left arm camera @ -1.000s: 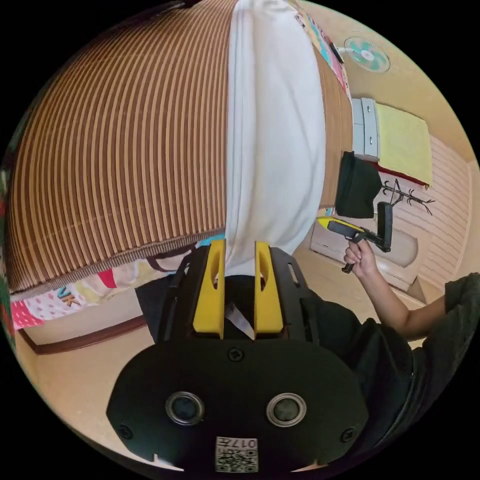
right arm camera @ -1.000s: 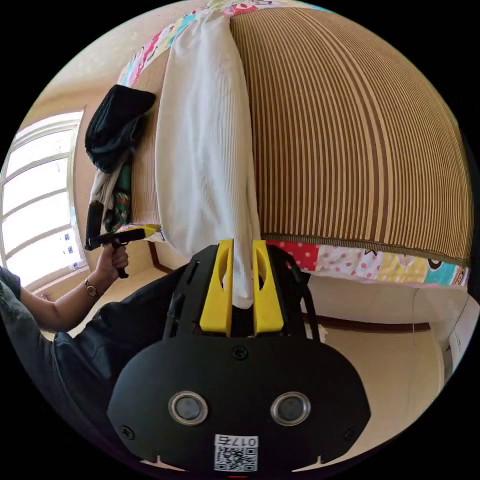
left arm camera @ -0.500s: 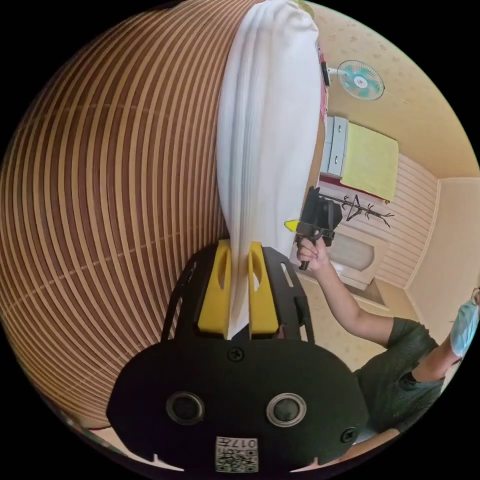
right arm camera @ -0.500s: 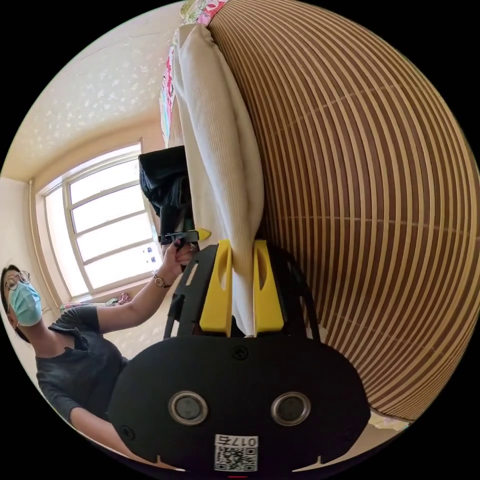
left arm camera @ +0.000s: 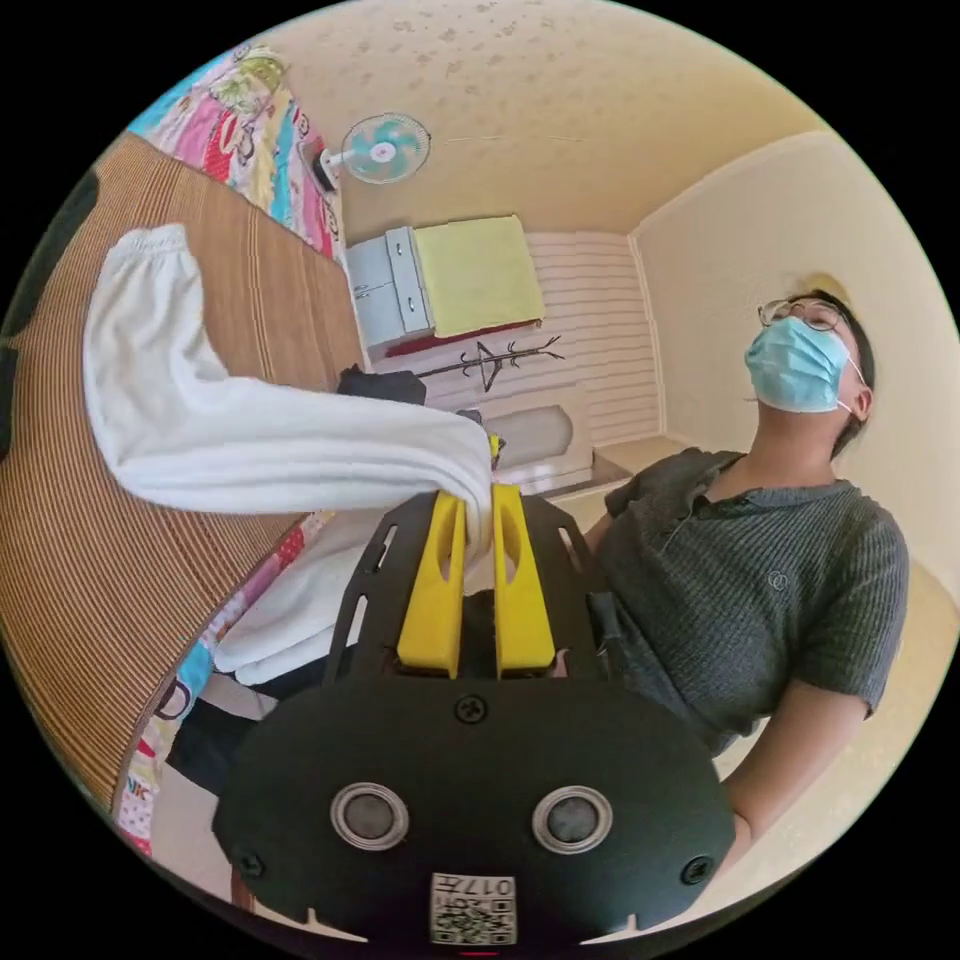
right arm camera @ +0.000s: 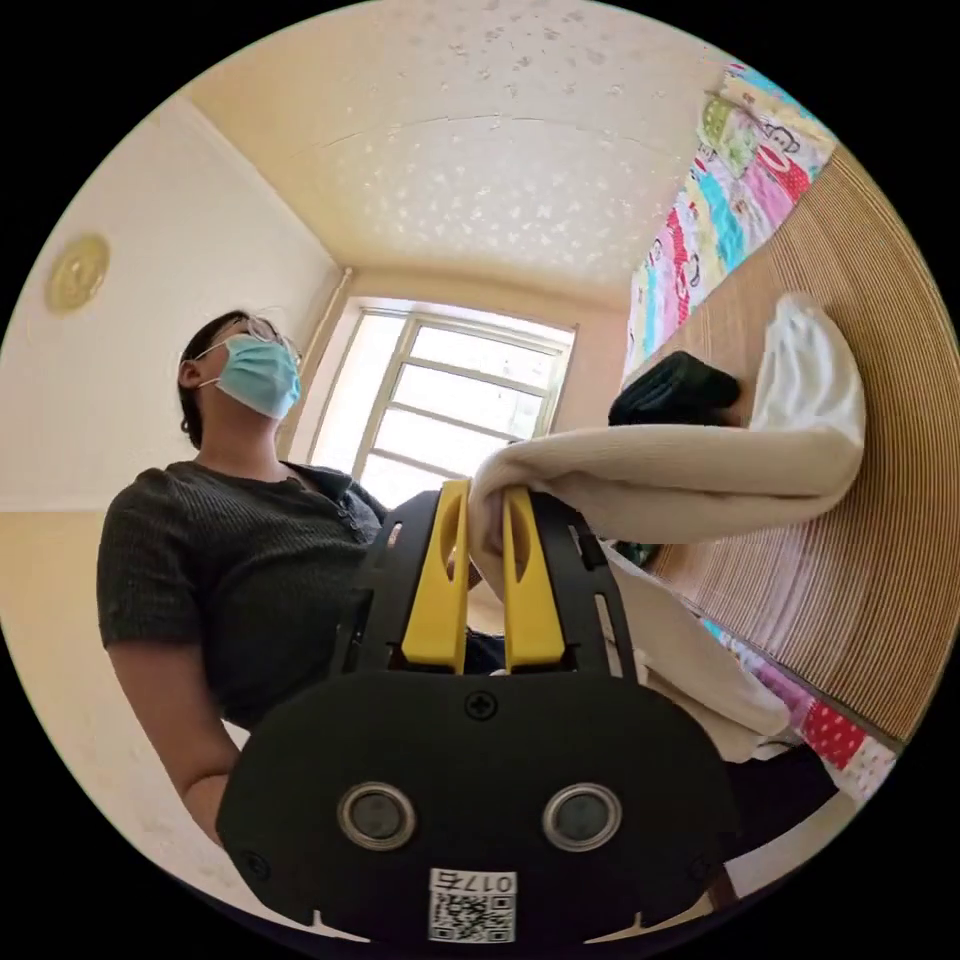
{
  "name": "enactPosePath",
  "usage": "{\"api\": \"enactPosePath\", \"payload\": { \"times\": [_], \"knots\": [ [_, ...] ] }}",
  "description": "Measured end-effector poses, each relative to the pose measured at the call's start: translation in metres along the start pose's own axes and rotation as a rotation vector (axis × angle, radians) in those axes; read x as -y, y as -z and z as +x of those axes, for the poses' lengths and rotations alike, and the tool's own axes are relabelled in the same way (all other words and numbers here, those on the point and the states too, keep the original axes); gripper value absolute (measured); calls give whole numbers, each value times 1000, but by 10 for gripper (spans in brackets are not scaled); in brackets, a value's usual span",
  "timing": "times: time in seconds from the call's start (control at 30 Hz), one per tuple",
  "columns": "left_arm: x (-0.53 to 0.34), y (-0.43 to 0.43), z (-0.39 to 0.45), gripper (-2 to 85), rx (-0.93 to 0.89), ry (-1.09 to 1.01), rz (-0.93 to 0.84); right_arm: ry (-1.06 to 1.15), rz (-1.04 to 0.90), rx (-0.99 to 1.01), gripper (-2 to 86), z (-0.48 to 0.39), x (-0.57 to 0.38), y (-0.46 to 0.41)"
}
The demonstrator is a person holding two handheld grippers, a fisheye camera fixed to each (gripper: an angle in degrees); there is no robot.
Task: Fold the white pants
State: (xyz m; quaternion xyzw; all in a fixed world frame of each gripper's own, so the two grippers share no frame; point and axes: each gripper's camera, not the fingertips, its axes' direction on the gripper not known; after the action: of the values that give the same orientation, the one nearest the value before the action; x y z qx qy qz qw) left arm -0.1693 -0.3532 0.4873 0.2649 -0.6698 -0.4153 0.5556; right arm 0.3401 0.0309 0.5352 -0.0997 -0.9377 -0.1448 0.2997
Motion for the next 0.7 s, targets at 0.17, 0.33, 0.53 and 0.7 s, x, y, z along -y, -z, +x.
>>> {"api": "enactPosePath", "payload": {
  "times": [0.17, 0.33, 0.53, 0.7],
  "knots": [
    [51, 4, 151, 54, -62, -355, -31, 388, -4, 104, 63, -139, 41, -21],
    [120, 29, 211, 60, -37, -473, 71, 460, 24, 7, 60, -197, 104, -35],
    [218, 65, 60, 53, 287, -38, 160, 139, 16, -426, 36, -104, 192, -40],
    [249, 82, -98, 53, 434, 131, 118, -55, -47, -597, 31, 0, 221, -49]
  ]
}}
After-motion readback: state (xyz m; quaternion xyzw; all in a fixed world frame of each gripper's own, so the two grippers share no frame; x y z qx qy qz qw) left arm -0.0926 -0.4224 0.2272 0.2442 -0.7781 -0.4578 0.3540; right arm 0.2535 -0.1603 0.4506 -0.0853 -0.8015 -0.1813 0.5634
